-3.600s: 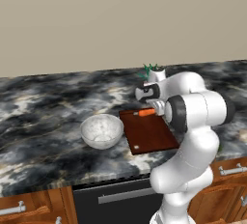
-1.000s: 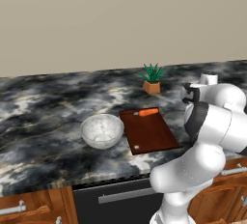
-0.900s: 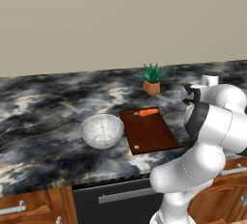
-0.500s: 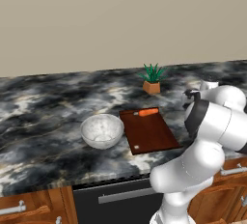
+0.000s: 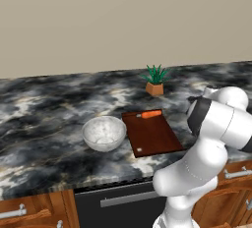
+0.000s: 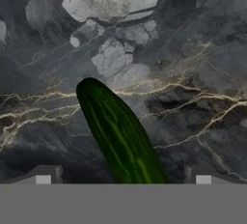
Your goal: Place the two vegetables and bowl onto the tray for setting up a vegetable dip station.
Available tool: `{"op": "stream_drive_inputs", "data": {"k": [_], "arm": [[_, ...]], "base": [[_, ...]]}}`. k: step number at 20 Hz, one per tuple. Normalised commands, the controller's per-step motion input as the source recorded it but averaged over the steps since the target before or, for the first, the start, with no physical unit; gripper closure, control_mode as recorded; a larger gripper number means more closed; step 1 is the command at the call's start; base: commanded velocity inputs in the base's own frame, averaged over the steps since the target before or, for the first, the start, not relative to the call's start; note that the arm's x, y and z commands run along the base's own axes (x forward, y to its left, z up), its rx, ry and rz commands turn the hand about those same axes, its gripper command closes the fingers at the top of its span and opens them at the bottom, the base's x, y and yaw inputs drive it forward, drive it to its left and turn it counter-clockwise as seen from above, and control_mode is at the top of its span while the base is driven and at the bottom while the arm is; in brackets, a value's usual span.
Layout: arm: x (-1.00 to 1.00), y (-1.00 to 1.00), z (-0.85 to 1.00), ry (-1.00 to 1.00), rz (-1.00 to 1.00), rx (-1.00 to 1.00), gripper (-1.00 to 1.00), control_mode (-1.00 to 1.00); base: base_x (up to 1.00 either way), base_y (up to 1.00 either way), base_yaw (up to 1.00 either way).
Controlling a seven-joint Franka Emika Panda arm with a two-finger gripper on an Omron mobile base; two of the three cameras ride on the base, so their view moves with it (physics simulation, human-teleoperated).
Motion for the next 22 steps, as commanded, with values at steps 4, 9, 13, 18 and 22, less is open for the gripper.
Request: {"op": "stream_drive_inputs", "data": {"k": [4,9,13,18,22], "arm": [[0.0,-0.02,-0.26,0.0,0.0,0.0,-1.0,-1.0],[0.0,-0.07,-0.15,0.0,0.0,0.0,-1.0,-1.0],[0.0,-0.03,-0.1,0.0,0.0,0.0,-1.0,-1.0],[0.0,0.0,-0.11,0.0,0.0,0.0,1.0,-1.0],[0.0,0.0,0.0,0.0,0.0,0.0,1.0,-1.0]], "base": [[0.0,0.0,0.0],[0.0,0.0,0.0],[0.0,0.0,0.0],[0.0,0.0,0.0],[0.0,0.0,0.0]]}}
